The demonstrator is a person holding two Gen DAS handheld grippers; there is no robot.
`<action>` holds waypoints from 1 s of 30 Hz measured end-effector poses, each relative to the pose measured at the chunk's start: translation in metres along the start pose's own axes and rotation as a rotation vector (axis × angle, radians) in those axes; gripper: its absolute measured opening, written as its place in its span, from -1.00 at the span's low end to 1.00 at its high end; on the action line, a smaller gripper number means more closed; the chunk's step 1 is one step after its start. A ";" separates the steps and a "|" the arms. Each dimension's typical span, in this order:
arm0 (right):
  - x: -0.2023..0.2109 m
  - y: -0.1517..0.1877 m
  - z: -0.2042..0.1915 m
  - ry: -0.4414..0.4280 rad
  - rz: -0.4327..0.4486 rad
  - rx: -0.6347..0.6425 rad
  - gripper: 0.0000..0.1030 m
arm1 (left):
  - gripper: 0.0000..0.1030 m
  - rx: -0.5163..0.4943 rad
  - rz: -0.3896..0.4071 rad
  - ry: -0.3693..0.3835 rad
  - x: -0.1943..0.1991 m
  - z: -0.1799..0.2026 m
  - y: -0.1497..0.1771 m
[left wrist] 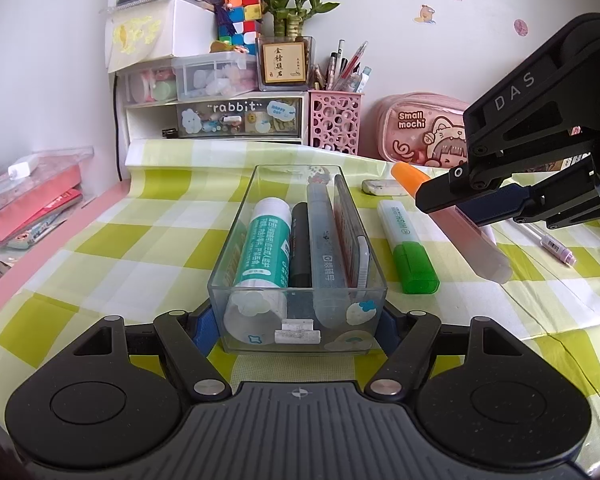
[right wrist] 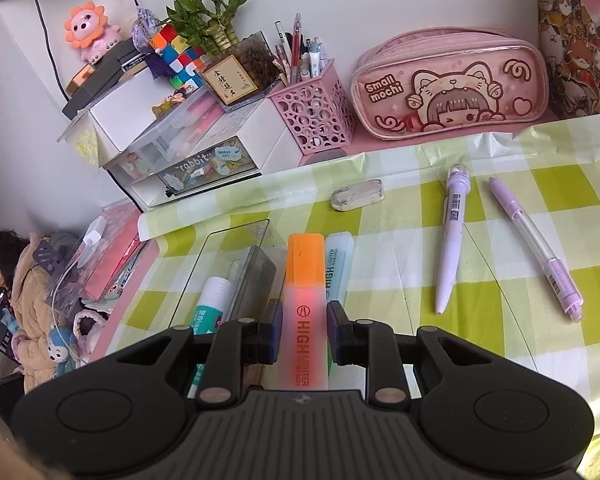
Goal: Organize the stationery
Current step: 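Lower the orange highlighter into the clear box and open the right tool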
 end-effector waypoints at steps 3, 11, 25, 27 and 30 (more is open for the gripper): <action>0.002 -0.001 -0.009 -0.012 -0.002 0.026 -0.66 | 0.40 -0.002 0.001 0.000 0.000 0.000 0.000; -0.003 -0.007 -0.045 -0.075 -0.050 0.094 -0.66 | 0.40 -0.006 0.002 0.001 0.001 0.001 0.000; -0.038 -0.020 -0.071 0.018 -0.139 0.076 -0.66 | 0.40 -0.011 0.003 0.005 0.000 0.002 -0.001; -0.042 -0.020 -0.073 0.062 -0.142 0.113 -0.66 | 0.40 -0.013 0.003 0.006 0.000 0.002 -0.001; -0.048 -0.020 -0.077 0.105 -0.155 0.145 -0.65 | 0.40 -0.014 0.003 0.009 0.000 0.003 0.000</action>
Point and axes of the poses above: each gripper's, at about its wrist camera, not at the fingertips, and x roughly against the way its jaws point, z to its right, y to its underside, the point moved 7 cm from there along -x, roughly the way its jaws point, and after that the axes turned 4 degrees about -y, right-handed, at the moved point
